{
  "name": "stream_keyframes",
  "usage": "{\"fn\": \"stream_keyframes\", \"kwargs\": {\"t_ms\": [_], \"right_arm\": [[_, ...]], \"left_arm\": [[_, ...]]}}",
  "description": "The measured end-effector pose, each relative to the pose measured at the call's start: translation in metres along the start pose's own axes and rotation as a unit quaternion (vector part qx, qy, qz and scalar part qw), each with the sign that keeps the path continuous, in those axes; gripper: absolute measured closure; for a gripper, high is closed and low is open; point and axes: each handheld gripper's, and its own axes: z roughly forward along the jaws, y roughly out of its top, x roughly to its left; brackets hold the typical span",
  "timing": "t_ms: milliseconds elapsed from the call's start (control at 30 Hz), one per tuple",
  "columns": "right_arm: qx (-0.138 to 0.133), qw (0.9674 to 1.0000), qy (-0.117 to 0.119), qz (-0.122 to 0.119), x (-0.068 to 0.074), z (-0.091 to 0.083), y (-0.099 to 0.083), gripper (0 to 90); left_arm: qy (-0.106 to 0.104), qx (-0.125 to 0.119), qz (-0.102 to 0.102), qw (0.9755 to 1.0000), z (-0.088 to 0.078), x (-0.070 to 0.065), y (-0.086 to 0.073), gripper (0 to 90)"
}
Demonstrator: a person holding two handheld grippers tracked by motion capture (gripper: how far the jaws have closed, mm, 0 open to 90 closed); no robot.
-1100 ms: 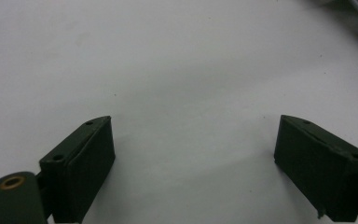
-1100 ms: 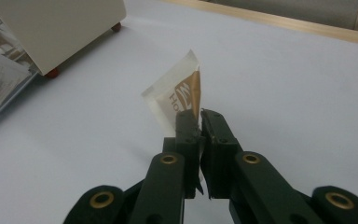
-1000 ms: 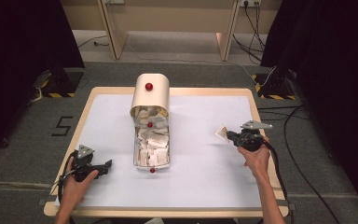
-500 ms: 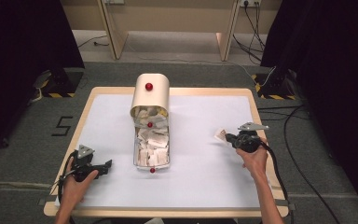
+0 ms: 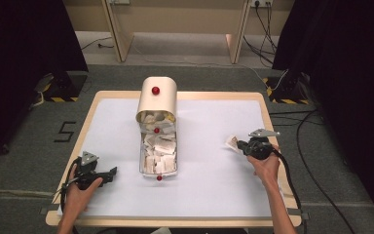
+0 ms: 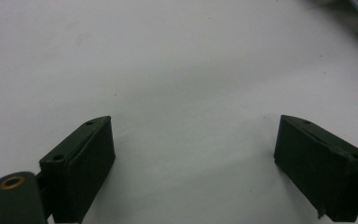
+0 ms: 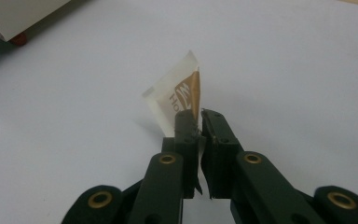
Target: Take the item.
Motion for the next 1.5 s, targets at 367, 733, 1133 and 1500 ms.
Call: {"fn": "stream_keyframes", "kwargs": {"t_ms": [367, 733, 1133, 1500], "right_arm": [[0.009, 0.9999, -0.002, 0.004, -0.002, 0.004, -0.003, 82.5], [0.003, 0.9999, -0.004, 0.009, -0.002, 0.001, 0.000, 76.0], [-0.016, 0.9996, -0.006, 0.020, 0.006, -0.004, 0.009, 50.8], [-0.015, 0.9980, 0.004, 0.060, 0.015, -0.002, 0.016, 23.6]], "left_arm": [[0.000, 0.000, 0.000, 1.0000, 0.000, 0.000, 0.000, 11.3], [0.000, 0.000, 0.000, 1.0000, 0.000, 0.000, 0.000, 11.3], [0.000, 0.000, 0.000, 1.0000, 0.000, 0.000, 0.000, 11.3], [0.000, 0.000, 0.000, 1.0000, 0.000, 0.000, 0.000, 11.3]]}}
